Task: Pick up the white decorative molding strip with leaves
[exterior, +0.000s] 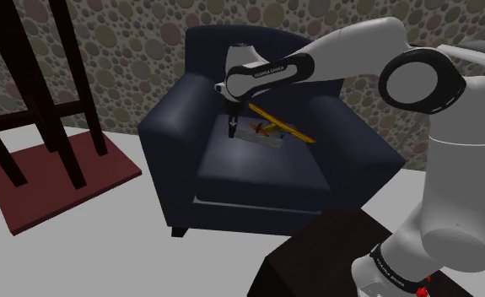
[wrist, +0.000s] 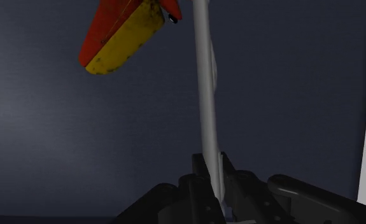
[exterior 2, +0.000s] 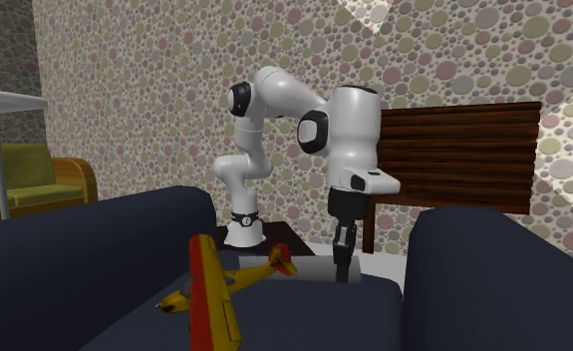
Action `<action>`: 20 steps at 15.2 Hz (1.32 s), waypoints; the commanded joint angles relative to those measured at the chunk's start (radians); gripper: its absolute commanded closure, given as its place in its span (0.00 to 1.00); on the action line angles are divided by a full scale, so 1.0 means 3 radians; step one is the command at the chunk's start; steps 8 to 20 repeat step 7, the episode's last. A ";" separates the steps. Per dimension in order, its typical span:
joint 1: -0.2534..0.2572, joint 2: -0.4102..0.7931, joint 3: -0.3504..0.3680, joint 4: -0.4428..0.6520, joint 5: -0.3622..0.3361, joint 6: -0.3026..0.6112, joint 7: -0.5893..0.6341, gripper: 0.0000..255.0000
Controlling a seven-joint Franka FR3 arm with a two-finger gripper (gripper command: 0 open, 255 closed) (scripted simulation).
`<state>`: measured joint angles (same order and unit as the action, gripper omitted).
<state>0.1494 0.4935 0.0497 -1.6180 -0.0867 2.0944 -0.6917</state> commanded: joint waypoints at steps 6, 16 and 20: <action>0.0004 -0.0107 0.0007 0.0126 0.0012 -0.0233 -0.0010 1.00; 0.0004 -0.0107 0.0007 0.0126 0.0012 -0.0233 -0.0010 1.00; 0.0004 -0.0107 0.0007 0.0126 0.0012 -0.0233 -0.0010 1.00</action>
